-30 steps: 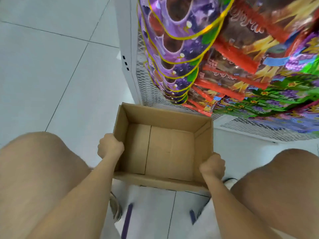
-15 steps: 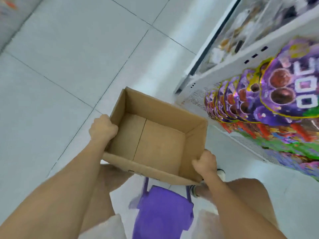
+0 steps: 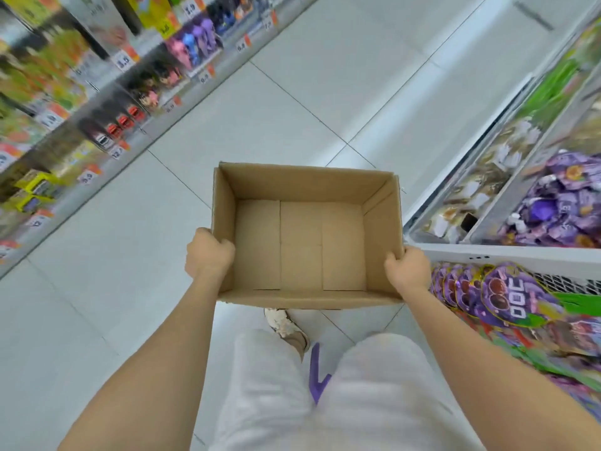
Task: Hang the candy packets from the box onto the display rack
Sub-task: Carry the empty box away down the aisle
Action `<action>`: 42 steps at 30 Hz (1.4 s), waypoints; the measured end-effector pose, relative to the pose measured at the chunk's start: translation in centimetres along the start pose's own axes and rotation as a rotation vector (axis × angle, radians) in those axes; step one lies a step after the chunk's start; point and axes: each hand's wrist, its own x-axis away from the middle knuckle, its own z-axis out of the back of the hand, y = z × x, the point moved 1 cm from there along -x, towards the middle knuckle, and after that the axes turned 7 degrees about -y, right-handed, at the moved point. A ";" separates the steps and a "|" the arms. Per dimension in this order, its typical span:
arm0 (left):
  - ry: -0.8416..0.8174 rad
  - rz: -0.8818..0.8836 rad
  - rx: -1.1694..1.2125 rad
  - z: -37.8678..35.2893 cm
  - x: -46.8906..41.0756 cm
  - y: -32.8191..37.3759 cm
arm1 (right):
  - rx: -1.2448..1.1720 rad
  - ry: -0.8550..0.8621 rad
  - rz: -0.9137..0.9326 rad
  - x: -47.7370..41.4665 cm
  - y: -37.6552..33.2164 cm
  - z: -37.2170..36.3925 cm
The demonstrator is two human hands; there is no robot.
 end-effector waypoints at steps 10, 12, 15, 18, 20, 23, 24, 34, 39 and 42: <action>-0.100 -0.179 -0.069 1.8 -2.8 21.0 | -0.028 0.230 -0.167 -5.4 -5.3 12.0; -0.095 -0.221 -0.108 1.8 -4.5 27.0 | -0.052 0.251 -0.216 -8.6 -7.0 13.6; -0.064 -0.269 -0.158 2.1 -7.6 36.2 | -0.102 0.247 -0.244 -14.3 -10.8 16.4; -0.048 -0.324 -0.192 2.9 -10.1 46.2 | -0.172 0.236 -0.225 -20.1 -15.6 21.1; -0.040 -0.360 -0.204 3.5 -11.6 52.7 | -0.178 0.241 -0.213 -24.0 -18.2 24.6; -0.050 -0.412 -0.195 3.4 -14.1 62.0 | -0.210 0.283 -0.198 -29.8 -22.1 30.1; -0.054 -0.426 -0.192 3.0 -15.2 65.0 | -0.219 0.300 -0.202 -31.9 -23.2 31.8; -0.177 -0.578 -0.274 -1.8 -29.6 97.6 | -0.265 0.360 -0.267 -57.7 -36.2 45.2; -0.194 -0.665 -0.362 -2.5 -33.4 115.0 | -0.310 0.365 -0.366 -67.7 -42.9 52.0; -0.227 -0.727 -0.402 -4.7 -34.9 125.1 | -0.316 0.393 -0.450 -73.2 -45.4 56.3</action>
